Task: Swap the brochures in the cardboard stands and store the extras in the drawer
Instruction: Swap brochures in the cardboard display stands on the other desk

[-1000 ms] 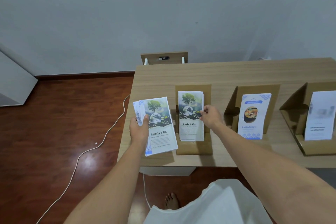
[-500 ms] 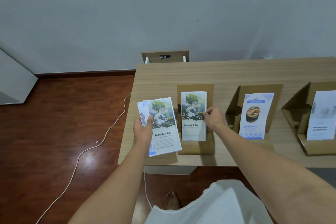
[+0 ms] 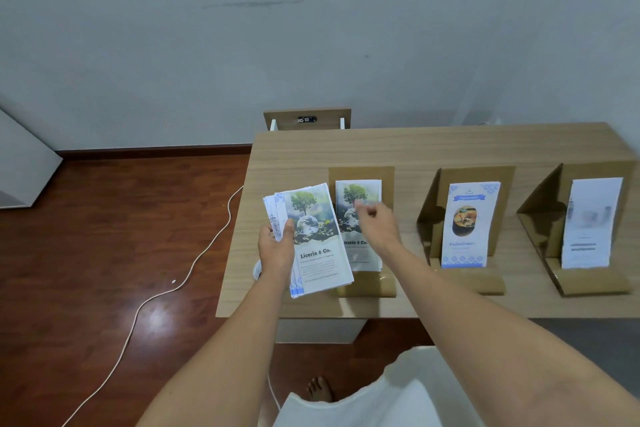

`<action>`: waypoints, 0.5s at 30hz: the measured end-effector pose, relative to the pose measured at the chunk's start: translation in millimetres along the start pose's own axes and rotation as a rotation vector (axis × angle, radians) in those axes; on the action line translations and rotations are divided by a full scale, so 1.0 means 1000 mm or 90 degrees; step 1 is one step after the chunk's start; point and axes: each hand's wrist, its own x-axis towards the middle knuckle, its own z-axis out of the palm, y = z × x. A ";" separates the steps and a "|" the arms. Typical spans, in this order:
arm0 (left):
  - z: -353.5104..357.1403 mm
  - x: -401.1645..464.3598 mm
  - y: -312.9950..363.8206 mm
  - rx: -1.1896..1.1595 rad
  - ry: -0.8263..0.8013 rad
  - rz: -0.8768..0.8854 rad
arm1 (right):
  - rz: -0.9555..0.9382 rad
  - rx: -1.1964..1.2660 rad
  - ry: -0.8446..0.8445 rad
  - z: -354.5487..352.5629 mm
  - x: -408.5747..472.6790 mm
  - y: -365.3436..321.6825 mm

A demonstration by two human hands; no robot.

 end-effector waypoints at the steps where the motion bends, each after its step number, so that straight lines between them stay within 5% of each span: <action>1: 0.000 -0.001 0.001 -0.005 0.003 -0.001 | -0.001 0.004 -0.058 0.003 -0.004 -0.002; 5: -0.005 -0.002 0.002 -0.008 0.005 -0.007 | 0.017 0.084 -0.257 0.018 -0.018 -0.003; 15: -0.046 -0.005 0.001 -0.164 -0.099 -0.127 | 0.066 0.100 -0.273 0.049 -0.022 -0.006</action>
